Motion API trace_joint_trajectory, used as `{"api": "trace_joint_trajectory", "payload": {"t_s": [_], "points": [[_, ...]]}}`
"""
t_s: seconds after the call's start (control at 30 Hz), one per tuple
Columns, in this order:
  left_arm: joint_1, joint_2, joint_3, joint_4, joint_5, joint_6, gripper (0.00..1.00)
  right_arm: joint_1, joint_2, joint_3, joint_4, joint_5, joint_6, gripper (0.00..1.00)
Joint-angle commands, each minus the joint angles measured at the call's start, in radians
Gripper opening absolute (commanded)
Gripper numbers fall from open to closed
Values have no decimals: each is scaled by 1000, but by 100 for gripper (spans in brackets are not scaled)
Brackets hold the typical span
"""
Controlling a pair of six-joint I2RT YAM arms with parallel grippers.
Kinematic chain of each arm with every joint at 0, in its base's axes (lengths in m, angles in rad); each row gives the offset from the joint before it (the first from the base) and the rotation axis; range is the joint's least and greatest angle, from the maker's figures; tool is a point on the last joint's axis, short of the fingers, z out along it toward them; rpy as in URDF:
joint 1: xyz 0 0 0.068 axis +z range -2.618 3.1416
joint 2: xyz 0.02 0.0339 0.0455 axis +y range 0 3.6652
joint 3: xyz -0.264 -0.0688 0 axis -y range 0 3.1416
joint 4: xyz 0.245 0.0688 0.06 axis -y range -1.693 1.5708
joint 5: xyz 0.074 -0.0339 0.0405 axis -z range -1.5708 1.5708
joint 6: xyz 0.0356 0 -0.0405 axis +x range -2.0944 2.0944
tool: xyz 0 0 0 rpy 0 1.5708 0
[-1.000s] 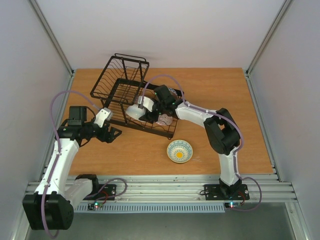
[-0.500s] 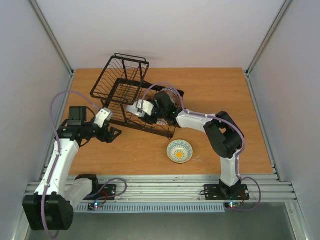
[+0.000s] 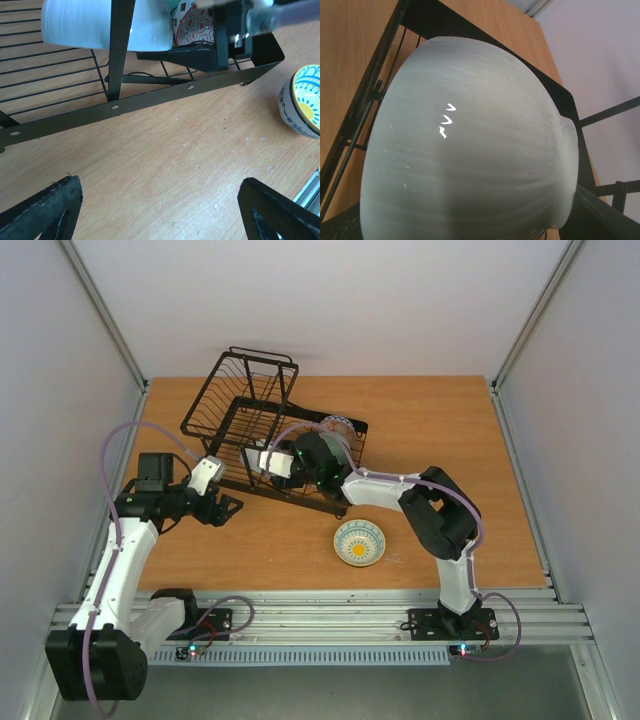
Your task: Load the bowls into the dish rack
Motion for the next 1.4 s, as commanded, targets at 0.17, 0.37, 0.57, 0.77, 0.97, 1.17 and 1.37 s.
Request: {"api": "trace_joint_trajectory", "payload": {"t_s": [0.17, 0.37, 0.57, 0.77, 0.97, 1.17, 1.37], "points": [[-2, -8, -9, 45, 4, 2, 86, 21, 109, 104, 147, 170, -128, 1], [-2, -10, -10, 44, 7, 3, 86, 19, 191, 219, 106, 270, -162, 2], [-2, -10, -11, 44, 11, 4, 86, 17, 263, 338, 64, 367, -201, 1], [-2, -13, -10, 43, 12, 5, 86, 10, 335, 447, 3, 431, -222, 1], [-1, -19, -12, 42, 14, 7, 86, -8, 384, 525, -25, 494, -217, 1], [-3, -17, -13, 41, 15, 6, 86, -25, 430, 612, -65, 565, -228, 1], [-2, -17, -13, 41, 15, 6, 86, -30, 479, 661, -96, 611, -280, 1]]}}
